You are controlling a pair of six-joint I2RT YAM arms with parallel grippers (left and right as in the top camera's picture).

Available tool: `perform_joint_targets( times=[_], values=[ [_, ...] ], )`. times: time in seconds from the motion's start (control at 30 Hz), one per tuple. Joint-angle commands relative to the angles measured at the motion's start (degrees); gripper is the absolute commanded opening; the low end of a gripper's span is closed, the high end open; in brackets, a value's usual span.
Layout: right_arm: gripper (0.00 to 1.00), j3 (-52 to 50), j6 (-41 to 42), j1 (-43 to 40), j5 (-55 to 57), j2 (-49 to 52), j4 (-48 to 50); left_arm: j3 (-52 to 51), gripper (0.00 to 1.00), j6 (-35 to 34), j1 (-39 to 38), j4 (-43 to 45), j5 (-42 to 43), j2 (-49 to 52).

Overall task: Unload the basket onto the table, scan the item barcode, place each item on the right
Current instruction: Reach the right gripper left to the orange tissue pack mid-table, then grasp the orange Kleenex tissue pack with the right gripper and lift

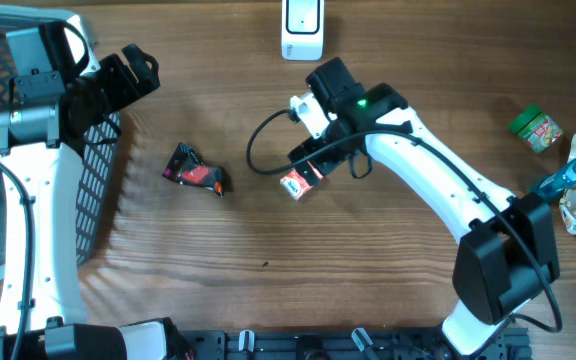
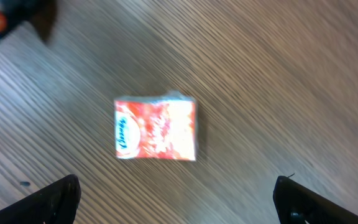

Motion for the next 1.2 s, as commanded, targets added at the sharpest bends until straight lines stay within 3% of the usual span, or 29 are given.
perform_joint_targets(
  times=[0.0, 0.37, 1.17],
  values=[
    [1.00, 0.04, -1.53, 2.47, -2.32, 0.63, 1.81, 0.63, 1.00, 10.58, -1.97, 0.00, -1.20, -0.96],
    [1.00, 0.04, -1.51, 4.42, 1.90, 8.79, 3.10, 0.63, 1.00, 10.71, -3.08, 0.22, -2.27, -0.94],
    [1.00, 0.04, 1.97, 4.55, 5.22, 16.13, 5.95, 0.63, 1.00, 10.51, -3.30, -0.42, -2.27, -0.94]
  ],
)
